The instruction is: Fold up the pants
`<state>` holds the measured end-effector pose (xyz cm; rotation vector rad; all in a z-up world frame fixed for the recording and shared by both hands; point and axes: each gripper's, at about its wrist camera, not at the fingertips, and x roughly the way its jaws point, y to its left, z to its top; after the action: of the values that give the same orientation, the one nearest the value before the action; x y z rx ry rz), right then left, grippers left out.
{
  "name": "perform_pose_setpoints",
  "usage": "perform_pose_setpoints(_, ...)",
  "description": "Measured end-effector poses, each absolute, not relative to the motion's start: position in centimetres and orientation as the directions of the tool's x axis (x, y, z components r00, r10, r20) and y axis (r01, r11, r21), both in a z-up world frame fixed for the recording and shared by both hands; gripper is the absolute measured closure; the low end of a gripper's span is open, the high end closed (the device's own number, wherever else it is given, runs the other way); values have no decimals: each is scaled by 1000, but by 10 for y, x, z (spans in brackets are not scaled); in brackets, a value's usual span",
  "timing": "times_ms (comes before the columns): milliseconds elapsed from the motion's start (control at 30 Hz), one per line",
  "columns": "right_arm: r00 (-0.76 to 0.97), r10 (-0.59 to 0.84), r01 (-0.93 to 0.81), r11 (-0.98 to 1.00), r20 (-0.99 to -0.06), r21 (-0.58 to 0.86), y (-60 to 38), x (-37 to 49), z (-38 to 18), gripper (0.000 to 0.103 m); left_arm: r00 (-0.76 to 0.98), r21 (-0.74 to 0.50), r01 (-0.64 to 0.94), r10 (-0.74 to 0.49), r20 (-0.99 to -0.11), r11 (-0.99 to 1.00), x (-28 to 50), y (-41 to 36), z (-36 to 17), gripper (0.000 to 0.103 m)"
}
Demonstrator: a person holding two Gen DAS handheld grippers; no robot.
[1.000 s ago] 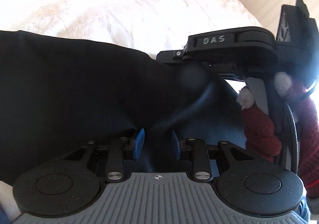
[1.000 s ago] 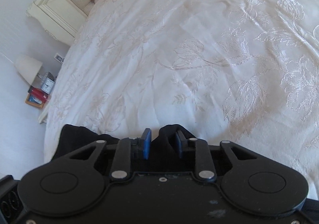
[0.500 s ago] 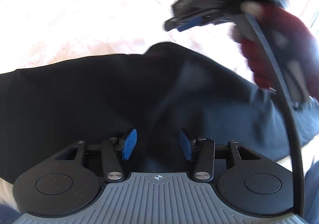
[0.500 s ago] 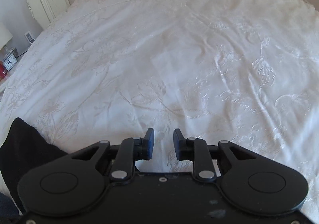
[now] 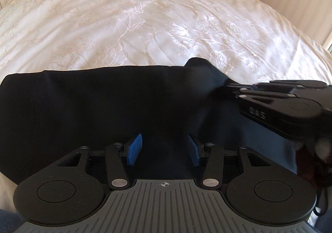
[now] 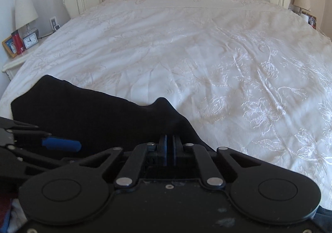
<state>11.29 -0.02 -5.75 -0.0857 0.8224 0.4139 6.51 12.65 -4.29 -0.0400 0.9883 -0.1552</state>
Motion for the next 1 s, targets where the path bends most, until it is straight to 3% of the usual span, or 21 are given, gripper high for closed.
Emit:
perform_pose_setpoints(67,603,254,-335,941,-756,49,4,131,-74,103,537,-73,129,-132,-833,989,64,123,-44,55)
perform_pose_setpoints(267,622,220,-259,964,-752,67,0,142,-72,103,546,-83,127,-139,-826,988,62,131,-39,55)
perform_pose_setpoints(400,649,283,-245,957,-706,158,-24,110,-41,94,570,-73,77,-104,-815,994,58,140,-30,54)
perform_pose_setpoints(500,631,309,-225,951,-711,213,-38,75,-30,93,551,-99,55,-113,-827,994,52,148,-28,54)
perform_pose_setpoints(733,514,263,-170,964,-817,203,-39,8,-60,93,512,-60,42,-73,-856,997,48,145,-39,54)
perform_pose_setpoints(1000,550,235,-169,971,-801,169,-33,-14,-72,90,544,26,87,-25,-839,996,38,131,-40,52)
